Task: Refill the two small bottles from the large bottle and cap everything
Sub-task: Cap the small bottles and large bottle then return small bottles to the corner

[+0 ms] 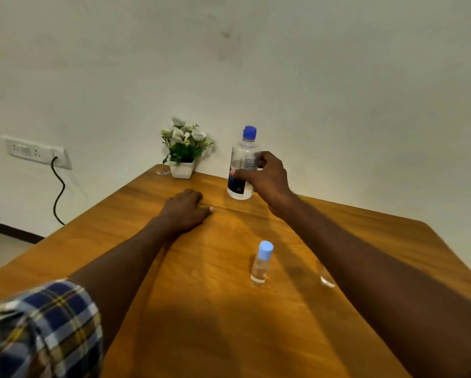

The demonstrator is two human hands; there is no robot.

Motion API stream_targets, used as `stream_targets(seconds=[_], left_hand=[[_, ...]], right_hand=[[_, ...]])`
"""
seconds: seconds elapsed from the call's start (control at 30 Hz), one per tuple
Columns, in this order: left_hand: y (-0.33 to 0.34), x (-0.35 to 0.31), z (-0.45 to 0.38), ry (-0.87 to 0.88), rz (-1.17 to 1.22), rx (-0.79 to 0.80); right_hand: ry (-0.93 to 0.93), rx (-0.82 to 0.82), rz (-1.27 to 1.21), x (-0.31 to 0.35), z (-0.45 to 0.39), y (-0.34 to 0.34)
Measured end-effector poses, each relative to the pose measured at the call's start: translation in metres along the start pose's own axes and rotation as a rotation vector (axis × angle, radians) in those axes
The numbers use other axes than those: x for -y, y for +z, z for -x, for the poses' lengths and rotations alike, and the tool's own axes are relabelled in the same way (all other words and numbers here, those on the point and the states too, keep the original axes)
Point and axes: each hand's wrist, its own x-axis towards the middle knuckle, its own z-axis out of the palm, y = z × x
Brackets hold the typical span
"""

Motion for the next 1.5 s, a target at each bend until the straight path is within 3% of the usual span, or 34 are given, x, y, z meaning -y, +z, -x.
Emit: stream_targets(seconds=[0.4,0.73,1.23,1.5], left_hand=[[0.022,0.014,-0.019,0.004,-0.063,-0.079],[0.025,0.014,-0.020,0.014,-0.080,-0.105],[0.025,0.013,-0.020,0.013,-0.085,-0.111],[0.012,0.003,-0.007,0.030,-0.028,-0.192]], right_hand=[[0.055,0.175,0.066,-0.056,-0.105,0.079],[0.073,0.122,0.065,-0.073,-0.145,0.103],[-0.014,0.071,0.361,-0.076,-0.145,0.099],[-0.049,-0.016,0.345,-0.041,-0.101,0.050]])
